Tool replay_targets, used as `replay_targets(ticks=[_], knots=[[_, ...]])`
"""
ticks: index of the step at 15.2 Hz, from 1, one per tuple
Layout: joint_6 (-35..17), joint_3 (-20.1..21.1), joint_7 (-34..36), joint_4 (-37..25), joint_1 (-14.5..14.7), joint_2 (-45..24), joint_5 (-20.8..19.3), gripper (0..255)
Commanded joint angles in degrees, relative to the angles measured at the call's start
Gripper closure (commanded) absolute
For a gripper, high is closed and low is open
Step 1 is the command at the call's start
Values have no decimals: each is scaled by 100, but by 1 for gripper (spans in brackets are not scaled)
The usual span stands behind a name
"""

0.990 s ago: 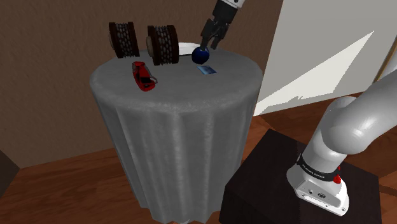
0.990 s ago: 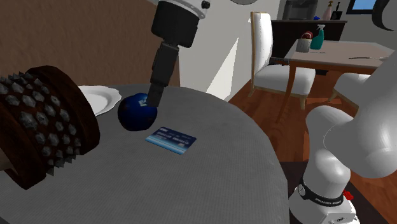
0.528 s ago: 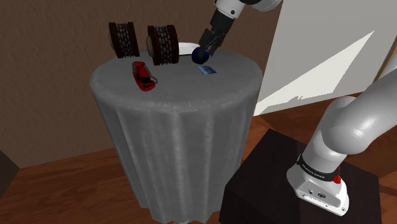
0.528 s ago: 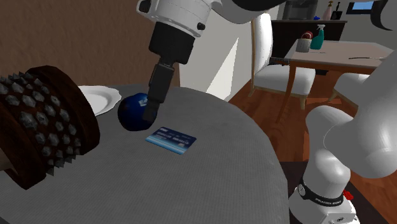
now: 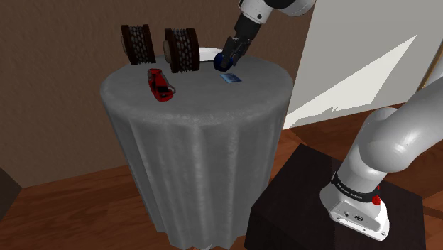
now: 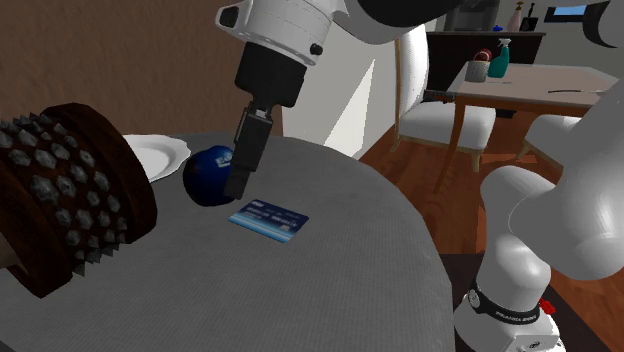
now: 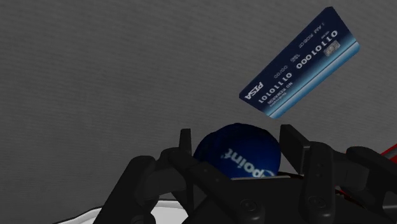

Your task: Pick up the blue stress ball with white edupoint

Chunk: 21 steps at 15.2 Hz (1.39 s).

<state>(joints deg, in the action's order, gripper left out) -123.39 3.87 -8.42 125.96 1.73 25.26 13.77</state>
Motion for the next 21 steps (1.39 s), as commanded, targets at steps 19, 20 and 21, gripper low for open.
replay_targets(ticks=[19, 20, 21], knots=[[1117, -31, 222, -1296, -43, -175, -134, 255], [1128, -31, 224, -1309, -44, -178, -135, 255], [1128, -31, 224, -1310, -44, -178, -135, 255]])
